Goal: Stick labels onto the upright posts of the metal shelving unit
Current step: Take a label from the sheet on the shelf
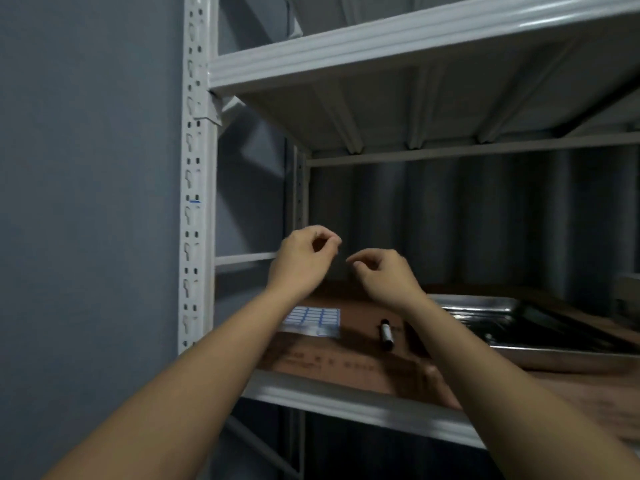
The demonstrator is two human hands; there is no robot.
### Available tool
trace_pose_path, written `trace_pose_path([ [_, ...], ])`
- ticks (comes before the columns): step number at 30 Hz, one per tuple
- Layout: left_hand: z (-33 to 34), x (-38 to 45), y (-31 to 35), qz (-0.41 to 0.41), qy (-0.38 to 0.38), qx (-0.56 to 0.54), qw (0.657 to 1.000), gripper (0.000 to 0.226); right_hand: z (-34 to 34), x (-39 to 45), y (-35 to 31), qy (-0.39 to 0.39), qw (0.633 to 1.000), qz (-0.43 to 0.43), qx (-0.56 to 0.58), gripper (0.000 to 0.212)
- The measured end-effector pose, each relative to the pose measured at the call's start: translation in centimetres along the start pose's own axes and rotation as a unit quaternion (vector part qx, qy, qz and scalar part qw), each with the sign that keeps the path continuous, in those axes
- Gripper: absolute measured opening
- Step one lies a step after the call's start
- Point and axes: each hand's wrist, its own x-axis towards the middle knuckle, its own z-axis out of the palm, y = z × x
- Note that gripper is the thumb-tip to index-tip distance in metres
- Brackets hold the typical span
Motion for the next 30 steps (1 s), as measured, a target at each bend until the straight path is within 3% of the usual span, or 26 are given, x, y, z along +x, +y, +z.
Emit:
trace_pose_path([
  [10, 13.5, -3.6, 4.3, -0.057, -0.206, 0.084, 0.973, 0.042, -9.7, -4.3, 8.1, 0.053, 0.982, 0.124, -0.130, 0.021],
  [15, 17.0, -4.1, 5.5, -0.052, -0.281, 0.165, 0.944, 0.022, -12.0, -5.0, 10.7, 0.033, 0.973, 0.139, -0.183, 0.023],
  [20, 17.8, -3.0, 5.6, -0.049, -0.268, 0.183, 0.945, 0.033, -13.0, -4.1, 11.4, 0.010, 0.968, 0.139, -0.209, 0.024],
  [24, 17.2, -2.4, 5.6, -0.024, -0.280, 0.186, 0.941, 0.016, -12.6, -3.3, 11.3, -0.039, 0.955, 0.139, -0.258, 0.018],
  [27, 16.7, -2.4, 5.6, -0.023, -0.275, 0.177, 0.945, 0.020, -12.1, -3.2, 11.0, -0.060, 0.942, 0.146, -0.297, 0.015],
  [30, 16.5, -2.7, 5.5, -0.020, -0.313, 0.138, 0.940, 0.010, -12.0, -3.6, 10.8, -0.055, 0.945, 0.141, -0.289, 0.018],
])
